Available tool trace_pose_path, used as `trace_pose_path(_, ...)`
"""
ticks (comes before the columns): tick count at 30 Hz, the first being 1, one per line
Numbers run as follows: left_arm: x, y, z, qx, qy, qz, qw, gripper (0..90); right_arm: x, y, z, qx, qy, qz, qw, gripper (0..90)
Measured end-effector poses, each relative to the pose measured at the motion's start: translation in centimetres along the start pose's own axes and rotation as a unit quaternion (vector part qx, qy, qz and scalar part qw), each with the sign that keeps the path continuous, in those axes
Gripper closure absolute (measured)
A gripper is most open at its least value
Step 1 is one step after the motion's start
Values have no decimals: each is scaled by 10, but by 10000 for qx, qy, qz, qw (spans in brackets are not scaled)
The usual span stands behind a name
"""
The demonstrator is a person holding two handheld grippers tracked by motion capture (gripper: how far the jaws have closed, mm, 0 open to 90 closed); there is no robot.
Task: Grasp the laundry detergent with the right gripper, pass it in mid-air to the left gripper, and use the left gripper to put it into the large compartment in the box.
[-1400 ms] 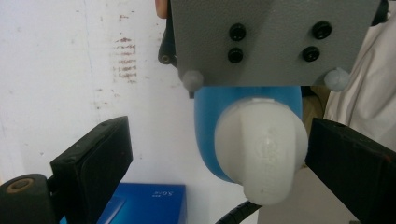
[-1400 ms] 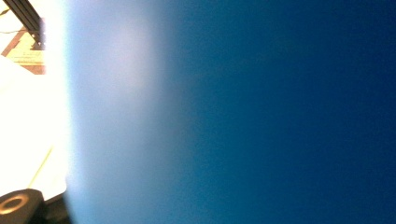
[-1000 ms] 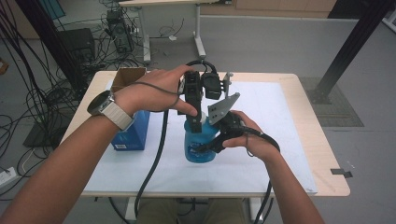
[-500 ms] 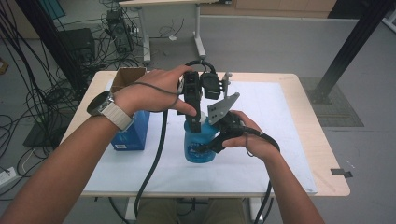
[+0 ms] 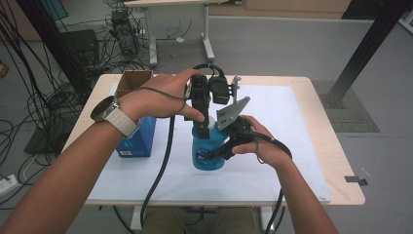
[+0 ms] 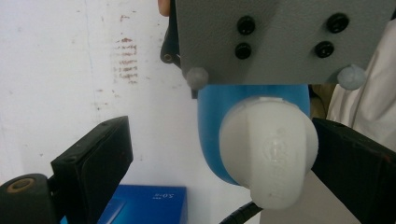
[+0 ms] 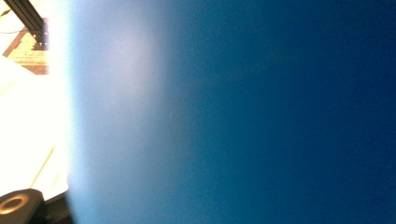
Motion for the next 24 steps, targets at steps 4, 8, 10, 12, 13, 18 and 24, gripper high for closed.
trace_pose_path(4,0,-1,0,0,-1,-11,10000,80,0,0,0,1,-9,3,10000,439)
trace_pose_path(8,-1,-2,0,-4,8,-33,10000,80,0,0,0,-11,-11,-2,10000,439)
trace_pose_path(10,-1,-3,0,-14,6,-26,10000,80,0,0,0,-11,-20,7,10000,439)
trace_pose_path(12,-1,-3,0,-23,6,-32,10000,80,0,0,0,-9,-29,3,10000,439)
trace_pose_path(13,-1,-3,0,-15,0,-30,10000,80,0,0,0,-15,-23,6,10000,439)
trace_pose_path(18,-1,-3,0,-34,-8,-35,10000,80,-1,0,1,-21,-43,-19,10000,439)
trace_pose_path(24,-2,-8,1,-21,-31,-65,10000,79,-1,0,1,-5,5,-16,10000,438)
Point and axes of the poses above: each handheld gripper's, and its own axes: y roughly backward along the jaws, z roughly out of its top, x roughly to its left, the point moved 10 cm from there along -y, roughly forward along the jaws, and after that the axes turned 2 degrees about z, right-handed, at the moved point
